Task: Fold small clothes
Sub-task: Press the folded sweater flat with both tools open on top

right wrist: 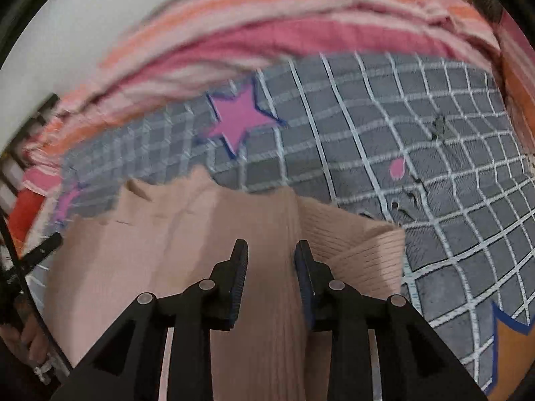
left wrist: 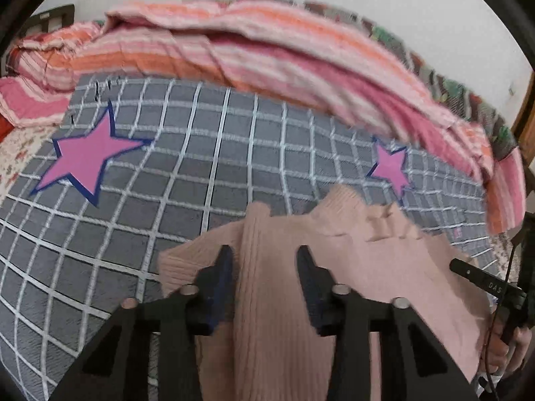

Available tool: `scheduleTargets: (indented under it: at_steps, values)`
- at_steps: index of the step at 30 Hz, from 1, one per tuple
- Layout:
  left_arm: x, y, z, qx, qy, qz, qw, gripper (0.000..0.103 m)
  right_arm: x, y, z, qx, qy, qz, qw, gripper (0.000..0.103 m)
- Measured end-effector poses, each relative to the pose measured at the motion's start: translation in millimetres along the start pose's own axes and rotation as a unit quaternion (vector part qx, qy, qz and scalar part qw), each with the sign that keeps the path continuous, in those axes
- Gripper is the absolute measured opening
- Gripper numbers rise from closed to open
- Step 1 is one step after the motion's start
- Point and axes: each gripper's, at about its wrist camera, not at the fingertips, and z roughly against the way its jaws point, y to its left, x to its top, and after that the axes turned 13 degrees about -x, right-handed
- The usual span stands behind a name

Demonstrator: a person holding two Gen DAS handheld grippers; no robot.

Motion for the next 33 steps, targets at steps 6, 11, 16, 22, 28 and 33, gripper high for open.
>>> scheduleTargets:
  at_steps: [6,11,16,22,28,33]
  values:
    - [-5.7,9.8,7.3,-0.033,-0.029,0.008,0.999,0.007,-6.1,-10.7,0.7,0.007,-0.023,-0.005,1.0,0.004]
    - [-5.9,19.7,1.7,-0.038,-0.016,0.041,0.9983,0.008,-14.5,-31.8,4.2,0.012,-0.023,-0.041,0.999,0.004]
    - [-6.0,18.2,-1.9,-0.029,0.007,0.038,0.9988,0.012,-11.2,-18.6,11.6,-0.016,-0.017,-0.024,0.999,0.008]
    - [-10.6,17.0,21.8,-0.01,-0.014,0.033,0.9993,0.031,-24.8,29.0,53.6,-0.005,-0.068,0.034,0.997,0.029]
    - [-11.2,20.7,39.2,0.036,-0.036,0.029,0.9983,0.04,-49.4,90.5,60.2,0.045,-0.073,0.089,0.992,0.034]
    - [-3.8,30.6,43.8,0.061,-0.06,0.022,0.9961,0.062,-63.3,115.9,36.7,0.027,-0.051,0.093,0.994,0.037]
